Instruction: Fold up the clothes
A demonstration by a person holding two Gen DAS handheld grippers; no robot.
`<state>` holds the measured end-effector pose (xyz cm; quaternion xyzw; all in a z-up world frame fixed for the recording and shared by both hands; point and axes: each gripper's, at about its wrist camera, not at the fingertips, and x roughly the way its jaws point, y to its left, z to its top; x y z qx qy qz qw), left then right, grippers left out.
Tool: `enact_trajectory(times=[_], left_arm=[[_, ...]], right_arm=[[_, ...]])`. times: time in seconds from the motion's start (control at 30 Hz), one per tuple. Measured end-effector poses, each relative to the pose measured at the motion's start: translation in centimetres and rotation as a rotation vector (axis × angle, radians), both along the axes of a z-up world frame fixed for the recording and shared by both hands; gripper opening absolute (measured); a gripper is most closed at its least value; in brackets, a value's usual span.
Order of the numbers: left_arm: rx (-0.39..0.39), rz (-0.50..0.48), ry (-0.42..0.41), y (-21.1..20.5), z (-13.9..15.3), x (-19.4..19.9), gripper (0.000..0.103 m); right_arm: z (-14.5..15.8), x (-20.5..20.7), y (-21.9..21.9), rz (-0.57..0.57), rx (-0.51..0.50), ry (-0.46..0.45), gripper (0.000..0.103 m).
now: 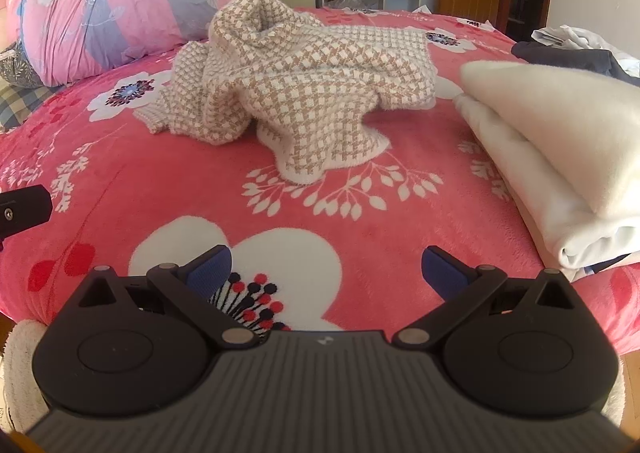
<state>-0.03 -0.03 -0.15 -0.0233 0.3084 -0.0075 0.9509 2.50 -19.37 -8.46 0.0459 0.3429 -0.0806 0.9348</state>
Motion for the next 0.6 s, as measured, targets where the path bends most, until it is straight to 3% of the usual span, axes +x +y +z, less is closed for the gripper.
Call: enact_trajectory(times=[0.3,0.6], left_arm=[[-0.031,-0.017,0.044,0.5,-1.1,0.6,0.103],[-0.011,0.026,0.079,0.6,-2.3,0.8,0.103]], right_arm=[[0.0,0.1,-0.4,-0.019,0.014,-0.004,0.102],[-0.2,0.1,-0.4,-0.022,0.009,0.001,0.102]])
